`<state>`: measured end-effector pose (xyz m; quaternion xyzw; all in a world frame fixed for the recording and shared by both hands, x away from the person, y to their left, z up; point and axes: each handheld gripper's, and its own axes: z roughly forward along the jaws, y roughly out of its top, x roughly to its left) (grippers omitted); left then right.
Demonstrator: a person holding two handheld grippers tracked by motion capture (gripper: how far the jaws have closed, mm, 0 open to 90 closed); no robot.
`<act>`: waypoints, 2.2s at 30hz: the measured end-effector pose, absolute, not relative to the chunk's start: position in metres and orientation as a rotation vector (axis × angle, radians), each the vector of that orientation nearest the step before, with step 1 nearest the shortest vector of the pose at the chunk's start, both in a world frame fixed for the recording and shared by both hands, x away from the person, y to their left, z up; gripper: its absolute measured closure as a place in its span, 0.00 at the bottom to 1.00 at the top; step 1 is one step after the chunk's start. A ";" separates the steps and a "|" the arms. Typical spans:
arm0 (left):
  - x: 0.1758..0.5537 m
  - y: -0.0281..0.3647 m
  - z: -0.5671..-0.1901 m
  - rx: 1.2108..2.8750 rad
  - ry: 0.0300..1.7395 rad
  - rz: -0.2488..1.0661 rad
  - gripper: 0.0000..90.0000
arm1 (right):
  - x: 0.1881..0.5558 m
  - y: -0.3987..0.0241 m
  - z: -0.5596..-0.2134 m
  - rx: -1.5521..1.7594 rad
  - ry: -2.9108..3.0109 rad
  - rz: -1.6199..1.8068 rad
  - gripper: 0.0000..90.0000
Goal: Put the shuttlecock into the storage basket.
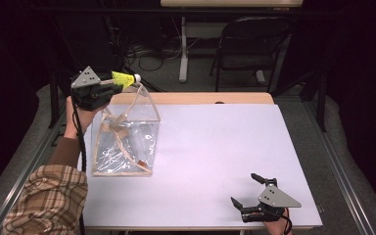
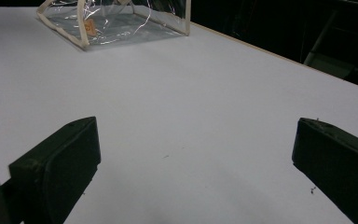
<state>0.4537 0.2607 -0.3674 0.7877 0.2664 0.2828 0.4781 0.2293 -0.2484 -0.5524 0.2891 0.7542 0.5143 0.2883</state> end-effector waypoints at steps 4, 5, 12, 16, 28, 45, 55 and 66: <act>0.454 0.264 -0.369 1.923 0.662 0.689 1.00 | 0.229 -0.248 -0.552 0.773 2.015 1.373 0.01; 0.454 0.265 -0.370 1.927 0.665 0.689 1.00 | 0.229 -0.248 -0.553 0.773 2.016 1.375 0.01; 0.455 0.269 -0.374 1.931 0.679 0.684 1.00 | 0.229 -0.248 -0.553 0.774 2.016 1.375 0.01; 0.455 0.270 -0.375 1.942 0.682 0.683 0.99 | 0.229 -0.248 -0.553 0.773 2.016 1.375 0.01; 0.456 0.275 -0.384 1.963 0.704 0.672 0.99 | 0.229 -0.248 -0.552 0.773 2.016 1.374 0.01; 0.461 0.273 -0.396 2.013 0.725 0.647 0.99 | 0.229 -0.248 -0.552 0.773 2.014 1.373 0.01; 0.466 0.272 -0.403 2.039 0.738 0.630 0.99 | 0.229 -0.248 -0.553 0.773 2.014 1.374 0.01; 0.470 0.269 -0.409 2.054 0.750 0.614 0.99 | 0.229 -0.248 -0.553 0.773 2.014 1.376 0.01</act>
